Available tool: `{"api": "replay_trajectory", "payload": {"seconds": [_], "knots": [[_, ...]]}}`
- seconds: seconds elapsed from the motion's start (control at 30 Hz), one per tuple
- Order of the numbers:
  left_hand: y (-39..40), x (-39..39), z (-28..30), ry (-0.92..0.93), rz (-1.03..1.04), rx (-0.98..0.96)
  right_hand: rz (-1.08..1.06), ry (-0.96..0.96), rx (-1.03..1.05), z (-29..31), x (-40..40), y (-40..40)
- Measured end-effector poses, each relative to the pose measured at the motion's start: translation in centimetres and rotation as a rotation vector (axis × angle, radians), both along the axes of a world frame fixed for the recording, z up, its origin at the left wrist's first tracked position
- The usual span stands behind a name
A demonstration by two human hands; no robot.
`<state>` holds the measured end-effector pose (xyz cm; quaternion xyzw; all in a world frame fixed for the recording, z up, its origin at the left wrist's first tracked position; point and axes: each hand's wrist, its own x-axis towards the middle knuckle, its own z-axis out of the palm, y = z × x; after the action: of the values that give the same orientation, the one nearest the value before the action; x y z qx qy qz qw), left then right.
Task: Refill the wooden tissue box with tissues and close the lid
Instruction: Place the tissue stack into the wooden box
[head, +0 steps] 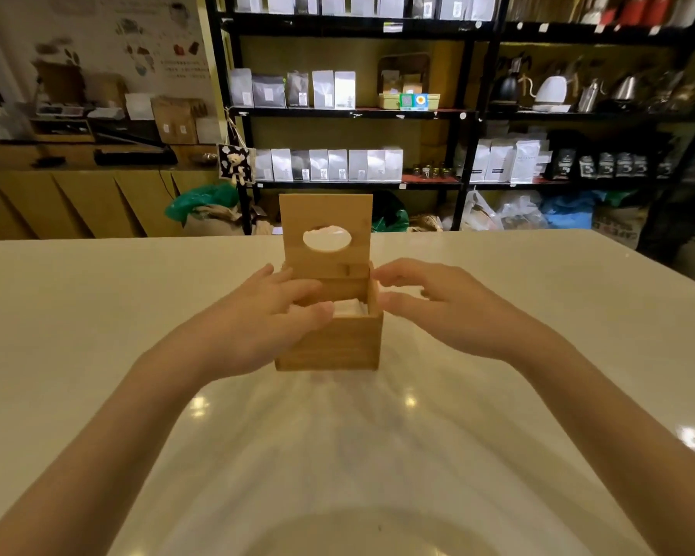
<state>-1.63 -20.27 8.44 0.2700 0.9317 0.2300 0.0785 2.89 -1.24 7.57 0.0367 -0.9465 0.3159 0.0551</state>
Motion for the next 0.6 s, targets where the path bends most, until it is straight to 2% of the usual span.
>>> {"api": "replay_trajectory", "payload": {"seconds": [0.17,0.3,0.4,0.5,0.6], "knots": [[-0.5,6.1,-2.1,0.121,-0.059,0.054,0.032,0.196,0.081,-2.4,5.8,-1.1],[-0.3,9.9,-3.6,0.264,-0.077,0.113,0.036,0.275,0.100,-4.7,9.0,-1.6],[0.3,12.3,-5.4,0.314,-0.073,0.071,0.002,0.345,0.117,-6.8,11.2,-1.9],[1.0,14.3,-8.2,0.341,-0.064,0.108,-0.043,0.450,0.129,-8.8,13.1,-1.8],[1.5,15.9,-11.3,0.455,-0.148,0.099,-0.092,0.527,0.172,-10.9,14.7,-1.4]]}}
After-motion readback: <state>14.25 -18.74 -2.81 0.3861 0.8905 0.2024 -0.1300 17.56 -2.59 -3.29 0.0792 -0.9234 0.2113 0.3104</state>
